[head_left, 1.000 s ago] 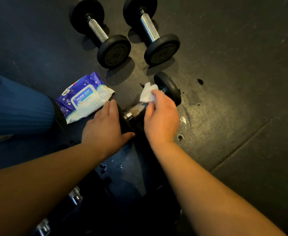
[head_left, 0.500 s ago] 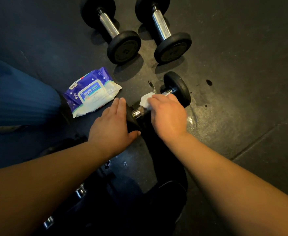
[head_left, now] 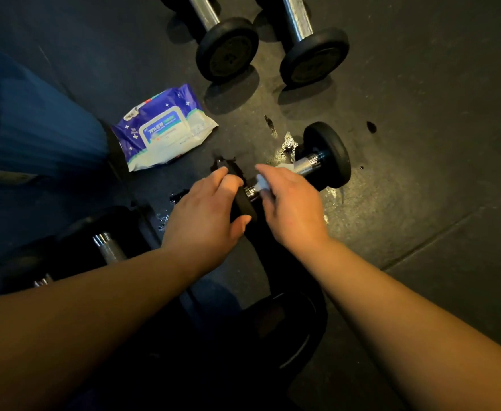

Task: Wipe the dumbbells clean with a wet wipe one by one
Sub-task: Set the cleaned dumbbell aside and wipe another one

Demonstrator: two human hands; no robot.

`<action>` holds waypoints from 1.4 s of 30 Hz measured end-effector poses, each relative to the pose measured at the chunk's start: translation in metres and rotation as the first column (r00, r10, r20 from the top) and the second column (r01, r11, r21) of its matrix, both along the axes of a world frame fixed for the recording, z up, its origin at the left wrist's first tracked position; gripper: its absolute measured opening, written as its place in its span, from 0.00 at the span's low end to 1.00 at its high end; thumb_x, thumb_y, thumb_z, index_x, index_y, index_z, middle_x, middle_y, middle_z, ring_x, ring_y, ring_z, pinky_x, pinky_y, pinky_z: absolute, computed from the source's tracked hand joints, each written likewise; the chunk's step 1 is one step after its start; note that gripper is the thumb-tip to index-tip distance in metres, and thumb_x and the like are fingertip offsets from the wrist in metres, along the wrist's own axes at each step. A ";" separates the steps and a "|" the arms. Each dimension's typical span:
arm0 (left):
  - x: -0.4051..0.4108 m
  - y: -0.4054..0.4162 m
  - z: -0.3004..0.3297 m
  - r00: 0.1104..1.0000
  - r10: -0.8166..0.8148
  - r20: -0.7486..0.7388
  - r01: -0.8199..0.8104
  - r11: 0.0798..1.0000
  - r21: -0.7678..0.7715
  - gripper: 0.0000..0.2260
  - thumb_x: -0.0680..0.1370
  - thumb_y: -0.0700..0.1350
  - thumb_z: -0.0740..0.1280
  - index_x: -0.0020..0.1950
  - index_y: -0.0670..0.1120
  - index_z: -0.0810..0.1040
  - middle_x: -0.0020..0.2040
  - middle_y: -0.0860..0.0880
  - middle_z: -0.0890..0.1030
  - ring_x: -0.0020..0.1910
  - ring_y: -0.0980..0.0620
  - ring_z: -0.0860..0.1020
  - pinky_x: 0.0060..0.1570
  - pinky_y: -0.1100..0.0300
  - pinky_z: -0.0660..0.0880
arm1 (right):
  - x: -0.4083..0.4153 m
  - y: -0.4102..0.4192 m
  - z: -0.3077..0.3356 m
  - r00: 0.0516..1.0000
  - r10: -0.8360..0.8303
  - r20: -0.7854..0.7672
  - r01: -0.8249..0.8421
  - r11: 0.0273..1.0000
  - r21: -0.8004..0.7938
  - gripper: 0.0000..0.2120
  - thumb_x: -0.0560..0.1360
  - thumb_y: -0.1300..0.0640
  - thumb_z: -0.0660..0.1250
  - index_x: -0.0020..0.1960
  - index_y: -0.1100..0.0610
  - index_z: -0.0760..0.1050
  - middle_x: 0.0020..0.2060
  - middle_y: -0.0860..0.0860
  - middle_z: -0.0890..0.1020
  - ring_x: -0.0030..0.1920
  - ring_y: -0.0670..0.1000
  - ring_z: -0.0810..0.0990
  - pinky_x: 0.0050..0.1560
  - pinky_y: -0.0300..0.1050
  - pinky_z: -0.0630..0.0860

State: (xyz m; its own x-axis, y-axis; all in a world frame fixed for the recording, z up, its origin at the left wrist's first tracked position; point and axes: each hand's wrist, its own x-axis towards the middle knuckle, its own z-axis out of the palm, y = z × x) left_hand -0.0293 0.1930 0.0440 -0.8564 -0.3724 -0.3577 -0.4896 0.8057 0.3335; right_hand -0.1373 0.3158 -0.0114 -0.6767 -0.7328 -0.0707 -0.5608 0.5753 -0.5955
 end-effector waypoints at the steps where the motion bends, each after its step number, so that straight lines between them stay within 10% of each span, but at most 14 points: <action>1: 0.002 0.002 0.001 1.000 0.003 -0.016 -0.003 1.000 -0.003 0.27 0.75 0.55 0.71 0.71 0.53 0.67 0.74 0.50 0.66 0.70 0.49 0.67 0.65 0.53 0.68 | -0.001 0.003 -0.001 0.999 -0.029 -0.028 0.029 1.000 0.009 0.16 0.76 0.59 0.68 0.63 0.55 0.79 0.56 0.52 0.81 0.54 0.56 0.80 0.51 0.50 0.79; 14: 0.012 0.014 -0.008 0.996 0.083 0.042 -0.086 0.994 0.069 0.41 0.71 0.61 0.73 0.79 0.49 0.59 0.77 0.49 0.64 0.73 0.47 0.63 0.69 0.49 0.65 | -0.008 0.024 -0.001 0.983 -0.116 -0.144 0.132 0.986 0.102 0.07 0.76 0.59 0.67 0.51 0.58 0.83 0.48 0.54 0.80 0.45 0.57 0.80 0.41 0.44 0.74; 20: 0.015 0.018 -0.008 0.995 0.095 0.026 -0.097 0.990 0.105 0.40 0.71 0.60 0.73 0.77 0.49 0.60 0.75 0.48 0.66 0.72 0.46 0.66 0.68 0.48 0.67 | 0.017 0.023 0.002 0.987 0.157 -0.031 -0.154 0.984 0.095 0.09 0.73 0.60 0.69 0.53 0.57 0.83 0.50 0.53 0.78 0.43 0.57 0.80 0.39 0.51 0.79; 27: 0.021 0.030 -0.007 0.994 0.106 -0.033 -0.101 0.986 0.131 0.36 0.71 0.59 0.73 0.73 0.49 0.62 0.68 0.49 0.67 0.64 0.48 0.70 0.59 0.49 0.72 | 0.002 0.037 0.005 0.962 -0.244 -0.121 0.254 0.964 0.075 0.09 0.79 0.54 0.67 0.55 0.56 0.83 0.50 0.54 0.75 0.42 0.55 0.78 0.38 0.49 0.77; 32: 0.024 0.036 -0.007 0.995 0.093 -0.024 -0.089 0.989 0.117 0.36 0.71 0.59 0.73 0.73 0.50 0.62 0.72 0.49 0.65 0.67 0.47 0.69 0.60 0.48 0.72 | 0.025 0.041 -0.002 0.993 0.014 -0.118 -0.001 0.994 0.110 0.11 0.78 0.59 0.67 0.60 0.57 0.79 0.51 0.54 0.75 0.47 0.56 0.77 0.41 0.52 0.78; 39: 0.025 0.036 -0.009 0.994 0.112 -0.007 -0.110 0.987 0.117 0.38 0.72 0.60 0.73 0.76 0.50 0.60 0.75 0.48 0.62 0.72 0.46 0.65 0.65 0.48 0.68 | 0.001 0.045 -0.003 0.962 -0.165 -0.217 0.198 0.971 0.138 0.13 0.80 0.56 0.62 0.61 0.58 0.80 0.51 0.55 0.77 0.48 0.57 0.77 0.41 0.47 0.75; 42: 0.020 0.032 -0.010 0.993 0.116 -0.001 -0.116 0.988 0.100 0.39 0.71 0.60 0.73 0.76 0.50 0.60 0.76 0.48 0.62 0.72 0.45 0.64 0.65 0.47 0.68 | 0.016 0.040 -0.004 0.986 0.014 -0.167 0.011 0.989 0.149 0.14 0.77 0.60 0.65 0.62 0.57 0.79 0.52 0.55 0.77 0.49 0.58 0.76 0.41 0.51 0.78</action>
State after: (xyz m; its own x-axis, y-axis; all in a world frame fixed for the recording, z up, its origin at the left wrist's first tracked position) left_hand -0.0089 0.2247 0.0344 -0.8119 -0.4323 -0.3924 -0.5754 0.7062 0.4126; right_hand -0.1215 0.3561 -0.0151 -0.6869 -0.7238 -0.0654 -0.6462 0.6495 -0.4007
